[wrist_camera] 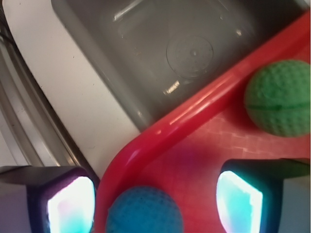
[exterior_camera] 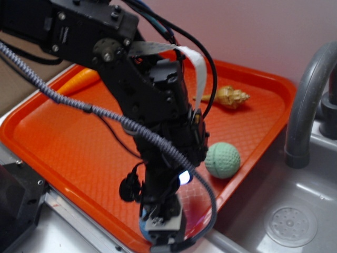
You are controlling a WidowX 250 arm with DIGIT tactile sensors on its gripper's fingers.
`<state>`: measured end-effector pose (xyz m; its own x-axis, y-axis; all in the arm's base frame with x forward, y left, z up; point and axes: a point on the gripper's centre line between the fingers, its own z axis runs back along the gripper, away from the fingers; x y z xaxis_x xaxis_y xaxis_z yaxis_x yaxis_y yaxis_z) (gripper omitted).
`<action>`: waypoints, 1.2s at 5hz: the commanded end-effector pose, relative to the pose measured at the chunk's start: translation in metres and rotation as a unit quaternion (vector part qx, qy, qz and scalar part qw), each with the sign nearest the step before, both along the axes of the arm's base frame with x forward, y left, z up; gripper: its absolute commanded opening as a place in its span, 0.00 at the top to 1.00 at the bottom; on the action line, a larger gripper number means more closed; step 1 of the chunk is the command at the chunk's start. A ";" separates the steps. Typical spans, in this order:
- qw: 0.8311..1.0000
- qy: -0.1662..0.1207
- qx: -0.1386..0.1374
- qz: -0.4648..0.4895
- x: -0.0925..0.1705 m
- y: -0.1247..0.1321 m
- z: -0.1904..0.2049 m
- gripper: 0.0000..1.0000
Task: Grab the blue ball.
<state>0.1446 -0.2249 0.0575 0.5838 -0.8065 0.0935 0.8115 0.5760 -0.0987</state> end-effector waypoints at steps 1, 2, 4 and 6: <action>0.999 0.002 -0.040 -0.006 -0.024 0.025 0.000 0.00; 0.999 0.022 -0.019 -0.033 -0.033 0.013 -0.019 0.00; 0.995 0.071 -0.045 -0.062 -0.030 -0.005 -0.048 1.00; 0.996 0.045 -0.048 -0.060 -0.037 0.011 -0.006 1.00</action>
<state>0.1207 -0.2168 0.0416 0.5006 -0.8614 0.0862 0.8515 0.4720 -0.2283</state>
